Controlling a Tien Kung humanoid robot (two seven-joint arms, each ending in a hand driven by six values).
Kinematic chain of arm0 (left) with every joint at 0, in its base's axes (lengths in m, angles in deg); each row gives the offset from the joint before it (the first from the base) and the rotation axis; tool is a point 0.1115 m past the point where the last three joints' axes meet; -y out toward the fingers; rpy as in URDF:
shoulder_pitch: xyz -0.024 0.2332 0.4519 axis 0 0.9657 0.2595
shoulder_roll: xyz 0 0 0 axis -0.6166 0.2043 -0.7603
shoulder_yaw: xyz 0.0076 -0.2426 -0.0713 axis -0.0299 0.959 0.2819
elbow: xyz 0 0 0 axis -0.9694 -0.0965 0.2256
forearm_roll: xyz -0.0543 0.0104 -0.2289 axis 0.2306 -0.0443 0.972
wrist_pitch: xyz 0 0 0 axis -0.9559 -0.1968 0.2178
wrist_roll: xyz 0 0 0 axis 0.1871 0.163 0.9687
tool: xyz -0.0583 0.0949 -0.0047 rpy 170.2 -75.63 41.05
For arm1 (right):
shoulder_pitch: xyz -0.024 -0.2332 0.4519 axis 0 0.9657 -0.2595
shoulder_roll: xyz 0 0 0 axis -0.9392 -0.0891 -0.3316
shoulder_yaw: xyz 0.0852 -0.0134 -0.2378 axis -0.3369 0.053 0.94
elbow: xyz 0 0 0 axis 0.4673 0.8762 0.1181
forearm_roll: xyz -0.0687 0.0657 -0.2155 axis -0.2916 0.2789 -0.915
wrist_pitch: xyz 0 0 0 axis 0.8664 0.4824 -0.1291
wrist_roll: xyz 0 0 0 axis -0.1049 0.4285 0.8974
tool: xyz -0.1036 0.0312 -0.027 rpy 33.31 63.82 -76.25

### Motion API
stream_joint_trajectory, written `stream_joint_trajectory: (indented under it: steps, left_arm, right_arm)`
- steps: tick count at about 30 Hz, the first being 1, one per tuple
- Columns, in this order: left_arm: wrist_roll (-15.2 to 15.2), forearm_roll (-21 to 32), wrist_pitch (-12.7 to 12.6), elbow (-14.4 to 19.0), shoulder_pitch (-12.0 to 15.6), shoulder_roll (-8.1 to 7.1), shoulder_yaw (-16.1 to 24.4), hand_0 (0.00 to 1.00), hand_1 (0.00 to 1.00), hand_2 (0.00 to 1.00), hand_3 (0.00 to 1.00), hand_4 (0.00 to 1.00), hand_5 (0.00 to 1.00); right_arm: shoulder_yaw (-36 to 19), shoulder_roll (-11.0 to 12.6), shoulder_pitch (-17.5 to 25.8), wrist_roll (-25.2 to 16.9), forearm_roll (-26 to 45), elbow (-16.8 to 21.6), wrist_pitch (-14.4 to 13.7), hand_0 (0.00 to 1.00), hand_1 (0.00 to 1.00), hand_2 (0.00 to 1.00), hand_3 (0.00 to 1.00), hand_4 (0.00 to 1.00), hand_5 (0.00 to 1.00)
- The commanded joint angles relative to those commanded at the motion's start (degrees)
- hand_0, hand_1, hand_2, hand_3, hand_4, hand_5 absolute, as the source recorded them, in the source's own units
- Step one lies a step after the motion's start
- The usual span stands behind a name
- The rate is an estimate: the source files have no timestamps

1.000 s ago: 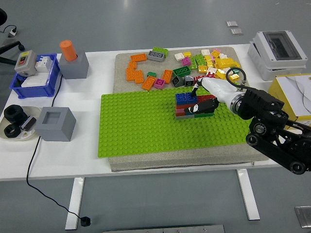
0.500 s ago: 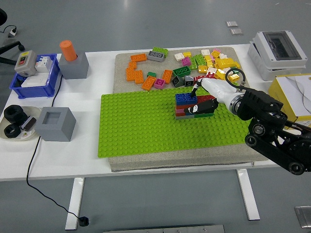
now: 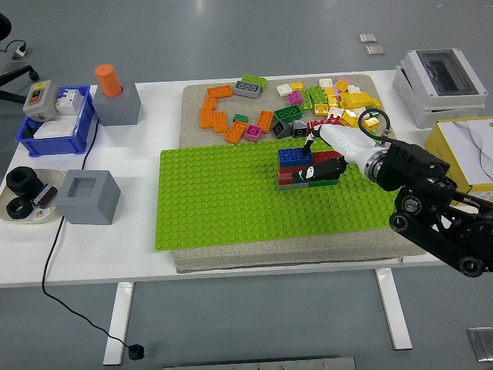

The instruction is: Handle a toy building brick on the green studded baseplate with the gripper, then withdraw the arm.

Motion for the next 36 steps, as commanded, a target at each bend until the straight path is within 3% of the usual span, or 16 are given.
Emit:
stream_joint_trajectory:
  steps: [34,35,36]
  left_arm:
    - [0.2,0.3,0.0,0.0,0.8,0.32,0.7,0.630,0.587,0.548,0.576,0.599,0.233]
    - [0.1,0.3,0.0,0.0,0.8,0.35,0.7,0.630,0.587,0.549,0.576,0.599,0.233]
    - [0.1,0.4,0.0,0.0,0.8,0.37,0.7,0.630,0.587,0.549,0.576,0.599,0.233]
  right_arm:
    - [-4.3,1.8,0.1,-1.2,2.0,4.0,-1.3,0.901,0.869,0.893,0.556,0.920,0.463]
    - [-4.7,2.2,0.2,-1.3,1.9,4.1,-1.5,0.901,0.867,0.895,0.638,0.924,0.435]
    - [-5.1,2.8,0.3,-1.3,1.8,4.2,-1.6,0.901,0.867,0.895,0.638,0.924,0.435]
